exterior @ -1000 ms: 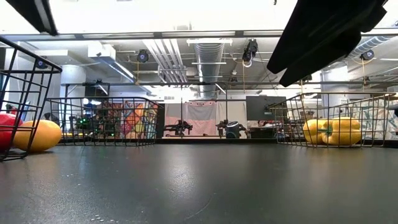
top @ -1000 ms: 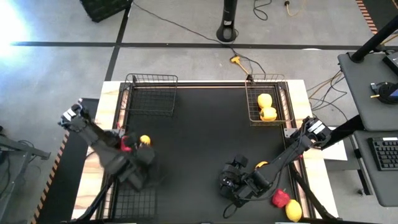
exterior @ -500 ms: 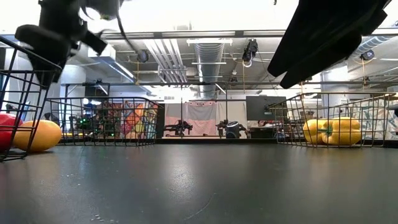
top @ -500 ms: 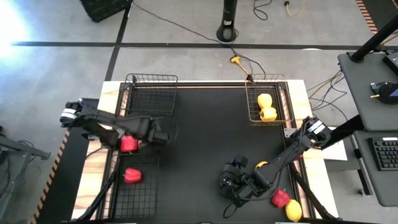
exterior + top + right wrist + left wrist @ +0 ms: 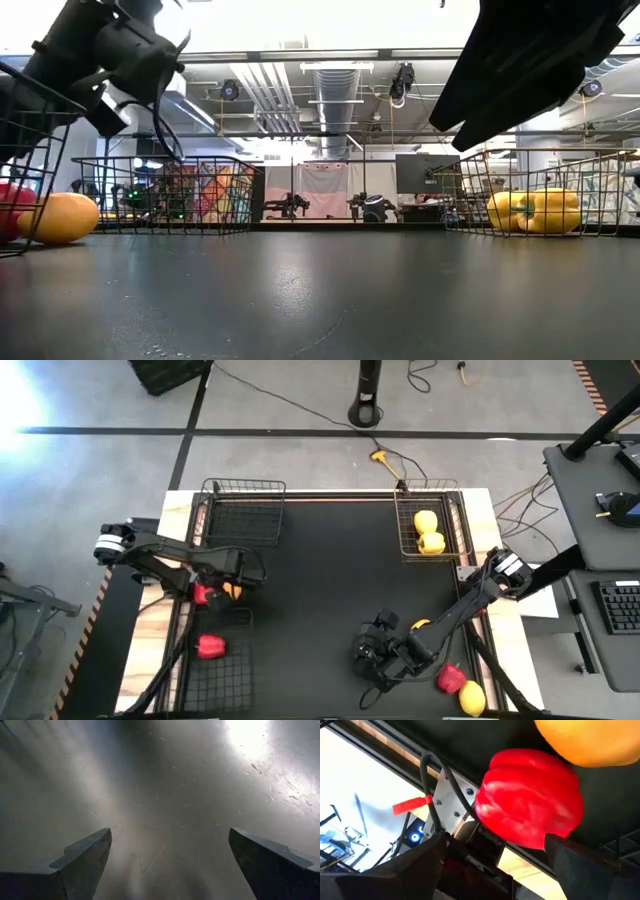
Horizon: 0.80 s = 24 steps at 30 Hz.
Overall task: Sort produce into baskets
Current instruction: Put the top red bell pepper into the bottom black wire basket
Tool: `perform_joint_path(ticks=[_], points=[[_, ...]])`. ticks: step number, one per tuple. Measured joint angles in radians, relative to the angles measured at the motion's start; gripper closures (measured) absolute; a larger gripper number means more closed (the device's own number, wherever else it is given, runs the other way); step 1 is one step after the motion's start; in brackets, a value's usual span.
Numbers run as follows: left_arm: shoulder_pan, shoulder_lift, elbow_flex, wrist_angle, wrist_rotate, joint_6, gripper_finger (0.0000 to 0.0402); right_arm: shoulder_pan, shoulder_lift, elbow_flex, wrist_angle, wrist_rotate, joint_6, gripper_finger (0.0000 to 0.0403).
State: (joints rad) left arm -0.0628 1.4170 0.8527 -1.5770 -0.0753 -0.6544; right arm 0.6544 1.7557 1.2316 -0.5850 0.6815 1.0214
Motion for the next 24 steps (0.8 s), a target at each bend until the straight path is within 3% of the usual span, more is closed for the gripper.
perform_joint_path(ticks=[10,19,24], points=[[0.003,0.002,0.006,0.037,0.040,0.031,0.0081,0.000,0.000,0.000,0.005,0.000,-0.002,0.0009],[0.027,-0.012,0.089,0.013,0.056,0.098,0.0084,0.000,0.000,0.000,0.007,0.000,-0.024,0.0009],[0.027,-0.042,0.101,0.054,0.125,0.178,0.0144,0.000,0.000,0.000,0.008,0.000,-0.027,0.0009]])
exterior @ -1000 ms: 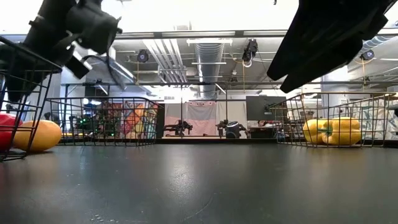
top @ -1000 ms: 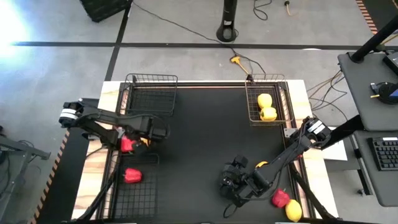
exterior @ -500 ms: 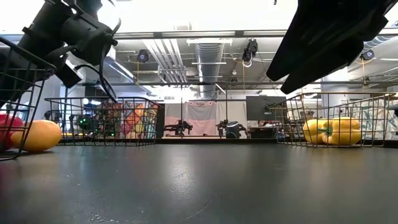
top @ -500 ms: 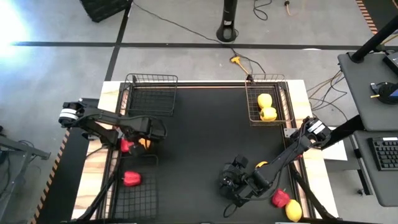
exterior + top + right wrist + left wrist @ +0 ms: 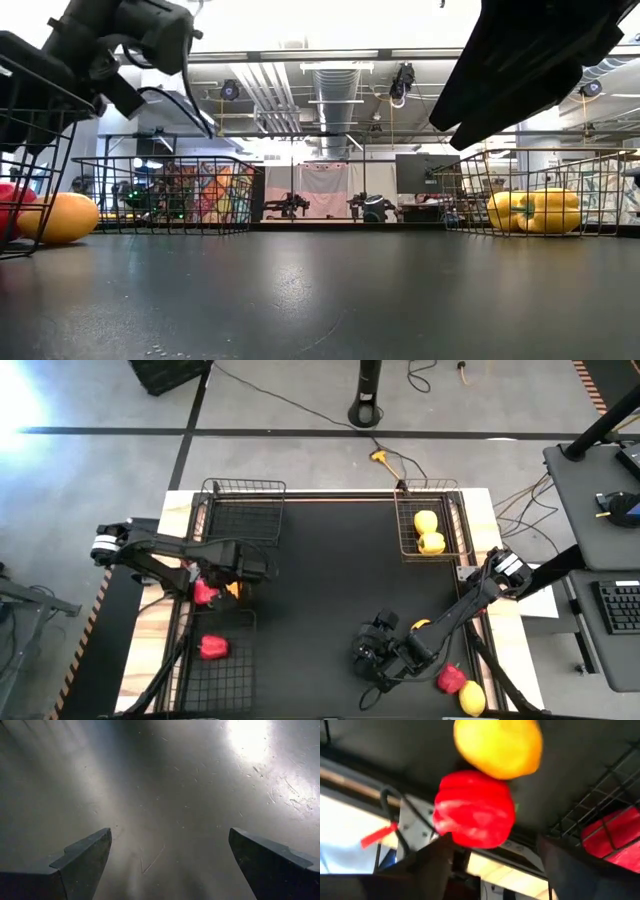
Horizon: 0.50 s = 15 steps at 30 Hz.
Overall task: Sort produce into baskets
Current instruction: Put the top red bell pepper into the bottom black wire basket
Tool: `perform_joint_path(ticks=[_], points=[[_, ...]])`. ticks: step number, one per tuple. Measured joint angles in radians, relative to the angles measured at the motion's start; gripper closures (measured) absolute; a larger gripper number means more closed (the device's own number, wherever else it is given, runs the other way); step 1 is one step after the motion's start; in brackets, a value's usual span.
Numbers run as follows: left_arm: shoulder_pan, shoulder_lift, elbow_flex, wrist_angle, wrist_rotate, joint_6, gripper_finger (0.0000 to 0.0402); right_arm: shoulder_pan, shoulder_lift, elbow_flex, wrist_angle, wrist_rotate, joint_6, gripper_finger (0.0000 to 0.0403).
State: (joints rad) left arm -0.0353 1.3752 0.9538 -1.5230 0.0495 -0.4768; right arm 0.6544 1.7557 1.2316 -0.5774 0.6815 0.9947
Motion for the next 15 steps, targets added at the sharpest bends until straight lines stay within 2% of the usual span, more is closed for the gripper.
perform_joint_path(ticks=[5,8,9,15], points=[[0.010,-0.033,-0.030,0.021,0.018,0.041,0.0274,0.000,0.000,0.000,0.002,0.000,0.000,0.0009],[0.054,-0.054,-0.042,0.016,0.039,0.039,0.0363,0.000,0.000,-0.001,0.007,0.000,0.000,0.0009],[0.076,-0.062,-0.043,0.016,0.051,0.037,0.0381,0.000,0.000,-0.001,0.007,0.000,0.000,0.0009],[0.245,-0.096,-0.058,0.016,0.121,0.049,0.0386,0.000,0.000,-0.002,0.012,0.000,0.000,0.0009]])
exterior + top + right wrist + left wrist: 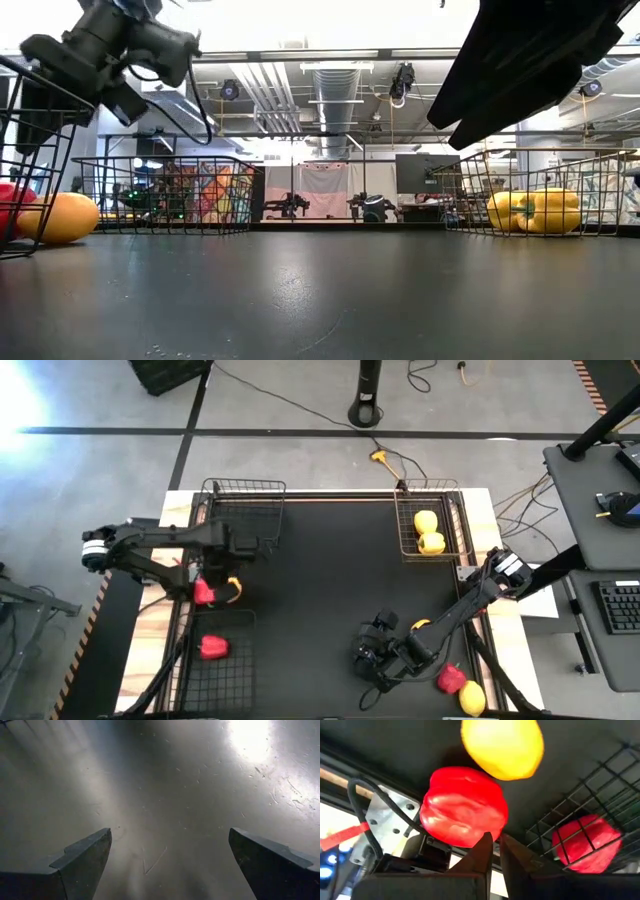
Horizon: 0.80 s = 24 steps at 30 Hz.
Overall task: Sort produce into baskets
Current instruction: Put the top red bell pepper into the bottom black wire basket
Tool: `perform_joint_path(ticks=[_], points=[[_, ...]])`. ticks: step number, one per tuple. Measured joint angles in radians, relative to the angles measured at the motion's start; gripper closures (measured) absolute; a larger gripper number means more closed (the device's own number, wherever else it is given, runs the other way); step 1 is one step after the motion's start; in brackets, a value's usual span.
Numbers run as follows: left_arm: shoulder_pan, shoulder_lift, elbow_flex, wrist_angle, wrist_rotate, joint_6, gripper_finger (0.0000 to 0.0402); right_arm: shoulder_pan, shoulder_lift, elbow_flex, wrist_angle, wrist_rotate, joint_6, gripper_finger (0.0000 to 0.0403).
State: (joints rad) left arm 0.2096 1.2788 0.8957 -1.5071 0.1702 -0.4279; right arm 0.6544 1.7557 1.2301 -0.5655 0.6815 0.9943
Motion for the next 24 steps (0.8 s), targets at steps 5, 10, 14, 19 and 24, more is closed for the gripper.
perform_joint_path(ticks=[5,10,14,19,24], points=[[0.079,-0.002,-0.044,0.000,0.002,0.017,0.0399,0.000,0.000,0.000,0.002,0.000,-0.004,0.0009],[0.112,0.010,-0.125,0.004,0.003,0.031,0.0401,0.000,0.000,0.000,0.002,0.000,-0.004,0.0009],[0.113,0.023,-0.111,0.026,0.001,0.040,0.0401,0.000,0.000,-0.001,0.003,0.000,-0.004,0.0009],[0.113,0.023,-0.110,0.035,0.000,0.041,0.0401,0.000,0.000,-0.002,0.006,0.000,-0.003,0.0009],[0.113,0.029,-0.120,0.036,-0.003,0.029,0.0401,0.000,0.000,-0.002,0.006,0.000,-0.003,0.0009]])
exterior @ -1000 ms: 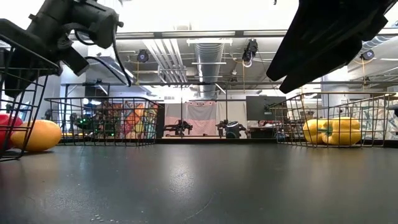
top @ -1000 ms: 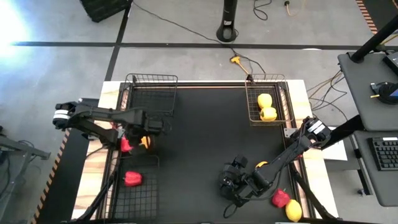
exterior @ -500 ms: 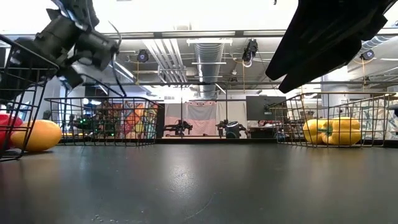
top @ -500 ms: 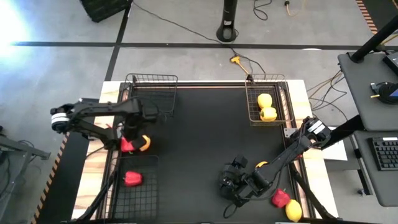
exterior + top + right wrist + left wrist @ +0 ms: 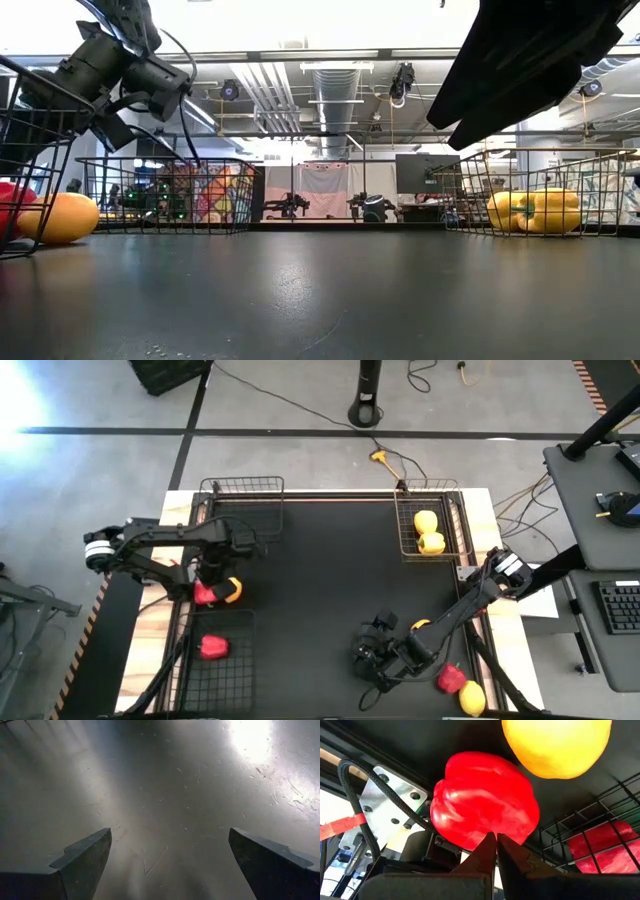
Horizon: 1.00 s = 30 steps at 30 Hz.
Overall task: Sort produce into baskets
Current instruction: Put the top red bell pepper into the bottom black wire basket
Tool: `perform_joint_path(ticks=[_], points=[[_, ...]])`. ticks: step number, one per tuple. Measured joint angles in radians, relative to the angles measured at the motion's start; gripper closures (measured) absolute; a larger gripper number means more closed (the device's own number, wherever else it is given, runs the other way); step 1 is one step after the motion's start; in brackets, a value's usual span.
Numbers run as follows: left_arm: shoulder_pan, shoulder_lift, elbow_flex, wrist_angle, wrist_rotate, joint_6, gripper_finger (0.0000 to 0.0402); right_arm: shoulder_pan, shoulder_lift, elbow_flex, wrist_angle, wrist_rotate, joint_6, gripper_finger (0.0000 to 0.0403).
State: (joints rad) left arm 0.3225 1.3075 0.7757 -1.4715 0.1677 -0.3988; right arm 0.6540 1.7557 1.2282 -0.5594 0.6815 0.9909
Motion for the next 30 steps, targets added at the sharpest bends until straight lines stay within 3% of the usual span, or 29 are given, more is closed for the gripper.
perform_joint_path(ticks=[10,30], points=[[0.000,0.015,0.007,0.029,-0.003,-0.014,0.0402,0.000,0.000,0.000,0.000,0.000,-0.008,0.0009],[-0.003,0.167,-0.001,-0.031,0.008,-0.012,0.0401,0.000,0.000,-0.002,-0.001,0.000,-0.008,0.0009]])
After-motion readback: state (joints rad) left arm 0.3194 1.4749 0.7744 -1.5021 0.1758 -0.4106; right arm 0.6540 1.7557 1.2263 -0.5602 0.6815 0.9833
